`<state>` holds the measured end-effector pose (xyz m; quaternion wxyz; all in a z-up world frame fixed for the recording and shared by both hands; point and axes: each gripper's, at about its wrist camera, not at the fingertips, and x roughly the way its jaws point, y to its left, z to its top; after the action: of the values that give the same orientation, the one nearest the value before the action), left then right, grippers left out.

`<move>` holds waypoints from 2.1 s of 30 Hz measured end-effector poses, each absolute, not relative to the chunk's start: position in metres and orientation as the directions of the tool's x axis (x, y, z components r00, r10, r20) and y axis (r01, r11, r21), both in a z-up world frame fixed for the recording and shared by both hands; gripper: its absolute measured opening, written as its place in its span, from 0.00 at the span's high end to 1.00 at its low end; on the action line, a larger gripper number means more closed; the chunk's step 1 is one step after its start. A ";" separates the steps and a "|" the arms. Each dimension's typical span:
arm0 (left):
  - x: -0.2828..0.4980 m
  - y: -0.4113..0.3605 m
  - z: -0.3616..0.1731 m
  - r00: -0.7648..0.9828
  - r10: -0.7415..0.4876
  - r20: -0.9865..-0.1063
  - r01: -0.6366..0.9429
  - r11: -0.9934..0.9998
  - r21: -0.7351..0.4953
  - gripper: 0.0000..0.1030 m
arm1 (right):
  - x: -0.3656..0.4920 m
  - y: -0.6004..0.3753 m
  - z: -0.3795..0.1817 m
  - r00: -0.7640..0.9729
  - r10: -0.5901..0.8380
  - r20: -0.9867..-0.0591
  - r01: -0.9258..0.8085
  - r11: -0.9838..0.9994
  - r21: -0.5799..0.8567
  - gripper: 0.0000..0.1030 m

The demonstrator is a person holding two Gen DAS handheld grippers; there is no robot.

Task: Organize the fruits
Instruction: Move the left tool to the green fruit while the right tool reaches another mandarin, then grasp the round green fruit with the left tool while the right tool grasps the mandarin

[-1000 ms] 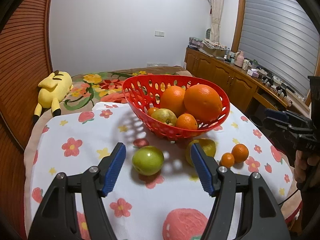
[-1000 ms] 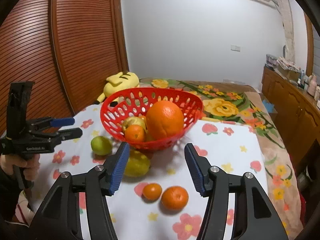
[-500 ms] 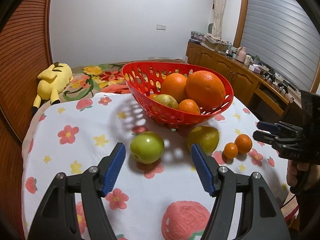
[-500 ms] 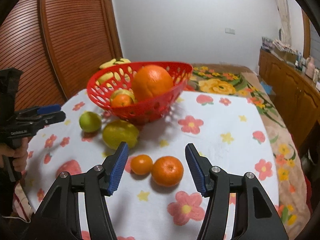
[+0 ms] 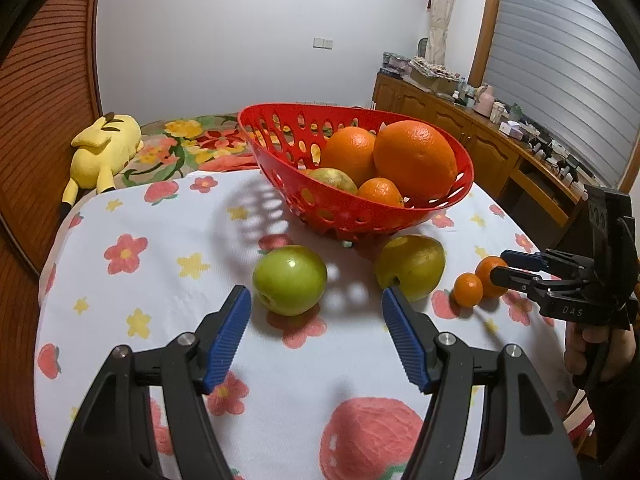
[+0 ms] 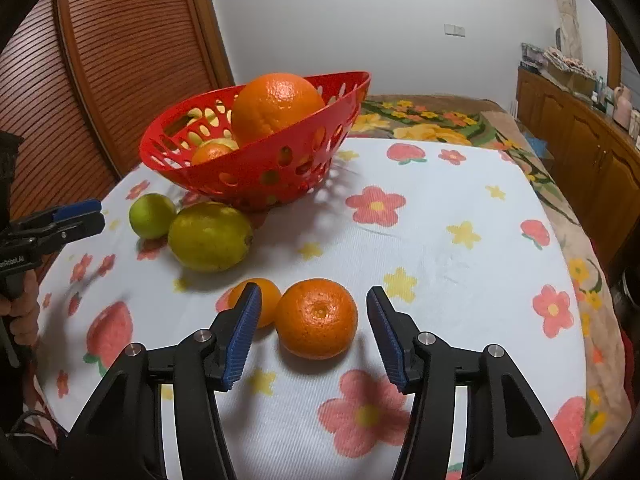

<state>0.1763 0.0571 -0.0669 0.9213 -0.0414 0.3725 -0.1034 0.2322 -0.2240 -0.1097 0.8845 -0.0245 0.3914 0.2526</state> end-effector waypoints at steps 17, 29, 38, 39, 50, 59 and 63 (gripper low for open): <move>0.191 0.056 -0.083 0.667 -0.220 -0.712 0.155 0.976 -0.156 0.34 | 0.237 -0.221 -0.123 0.547 0.402 -0.734 -0.443 0.883 0.154 0.48; 0.218 0.052 -0.090 0.645 -0.183 -0.742 0.148 0.982 -0.114 0.34 | 0.236 -0.221 -0.124 0.544 0.417 -0.728 -0.453 0.877 0.164 0.53; 0.230 0.053 -0.096 0.636 -0.163 -0.754 0.136 0.986 -0.098 0.34 | 0.235 -0.222 -0.124 0.543 0.421 -0.727 -0.452 0.876 0.170 0.53; 0.232 0.053 -0.097 0.635 -0.160 -0.756 0.135 0.986 -0.095 0.34 | 0.235 -0.222 -0.124 0.542 0.421 -0.727 -0.453 0.875 0.169 0.53; 0.237 0.056 -0.106 0.623 -0.147 -0.769 0.123 0.988 -0.089 0.34 | 0.236 -0.222 -0.124 0.542 0.421 -0.727 -0.452 0.876 0.170 0.53; 0.236 0.060 -0.107 0.634 -0.175 -0.753 0.134 0.984 -0.116 0.44 | 0.236 -0.222 -0.124 0.542 0.421 -0.727 -0.452 0.876 0.169 0.53; 0.232 0.060 -0.103 0.648 -0.154 -0.746 0.118 0.988 -0.101 0.46 | 0.236 -0.222 -0.124 0.542 0.421 -0.727 -0.452 0.875 0.170 0.53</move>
<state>0.2318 0.0596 -0.1030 0.9075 -0.0216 0.4127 -0.0751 0.2359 -0.2222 -0.1239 0.8778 -0.0191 0.4088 0.2488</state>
